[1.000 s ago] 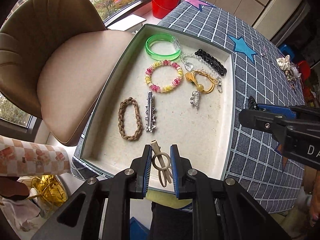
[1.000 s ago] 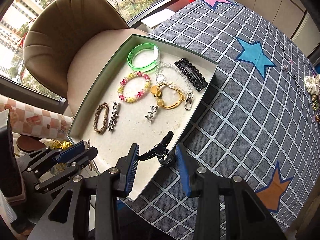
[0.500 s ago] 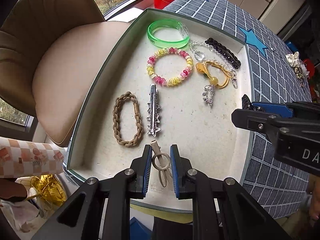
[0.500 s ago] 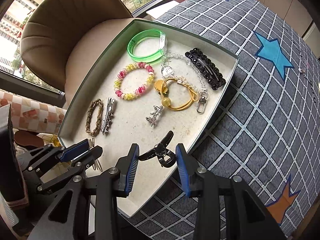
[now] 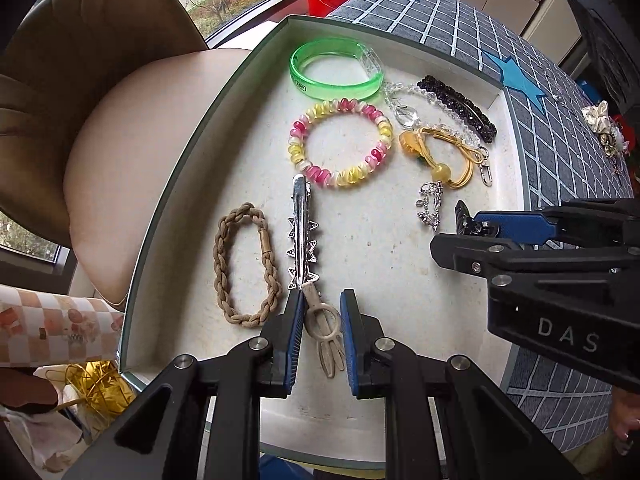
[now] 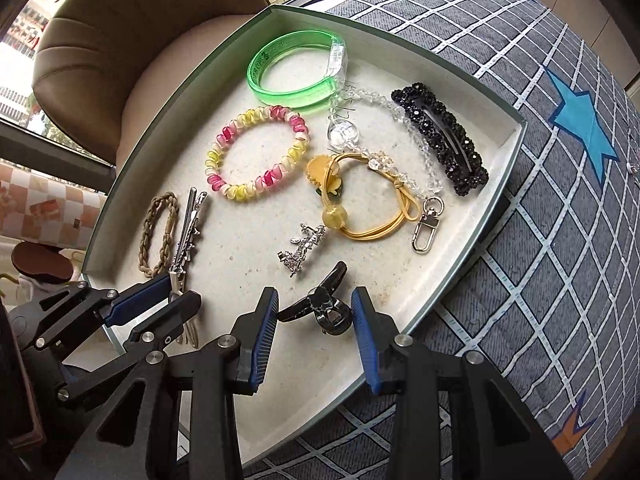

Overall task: Organize jewelry
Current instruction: 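Carry the cream hair clip and black claw clip over the white box, then open both tools to drop the cream clip and claw clip in the box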

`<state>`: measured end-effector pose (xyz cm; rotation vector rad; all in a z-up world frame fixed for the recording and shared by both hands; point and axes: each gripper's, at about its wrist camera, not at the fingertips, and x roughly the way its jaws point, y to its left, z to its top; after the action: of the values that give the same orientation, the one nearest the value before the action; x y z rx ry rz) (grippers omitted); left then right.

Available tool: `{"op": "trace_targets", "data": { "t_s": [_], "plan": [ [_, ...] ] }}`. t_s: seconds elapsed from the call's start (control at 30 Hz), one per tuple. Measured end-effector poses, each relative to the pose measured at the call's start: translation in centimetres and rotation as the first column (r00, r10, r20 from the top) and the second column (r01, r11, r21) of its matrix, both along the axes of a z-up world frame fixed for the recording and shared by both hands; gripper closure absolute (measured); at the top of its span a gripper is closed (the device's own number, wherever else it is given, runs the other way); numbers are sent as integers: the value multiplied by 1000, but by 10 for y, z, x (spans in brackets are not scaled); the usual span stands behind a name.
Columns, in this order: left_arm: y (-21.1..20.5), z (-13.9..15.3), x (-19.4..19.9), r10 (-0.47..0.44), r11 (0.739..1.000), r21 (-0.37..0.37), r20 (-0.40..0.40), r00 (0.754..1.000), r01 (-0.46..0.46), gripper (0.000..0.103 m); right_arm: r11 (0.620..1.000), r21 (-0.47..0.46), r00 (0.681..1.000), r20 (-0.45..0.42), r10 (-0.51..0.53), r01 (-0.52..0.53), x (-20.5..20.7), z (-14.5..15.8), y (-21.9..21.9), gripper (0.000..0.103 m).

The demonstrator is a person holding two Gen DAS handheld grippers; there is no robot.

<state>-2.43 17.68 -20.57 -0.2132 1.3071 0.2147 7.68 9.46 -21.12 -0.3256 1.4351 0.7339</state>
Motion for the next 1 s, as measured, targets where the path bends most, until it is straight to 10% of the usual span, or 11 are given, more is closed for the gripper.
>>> {"op": "trace_targets", "data": {
  "t_s": [1.0],
  "plan": [
    [0,-1,-7,12,1000,8,-55,998,-12,77,998,-47,999,36,37,-36,-15,-8,28,45]
  ]
}}
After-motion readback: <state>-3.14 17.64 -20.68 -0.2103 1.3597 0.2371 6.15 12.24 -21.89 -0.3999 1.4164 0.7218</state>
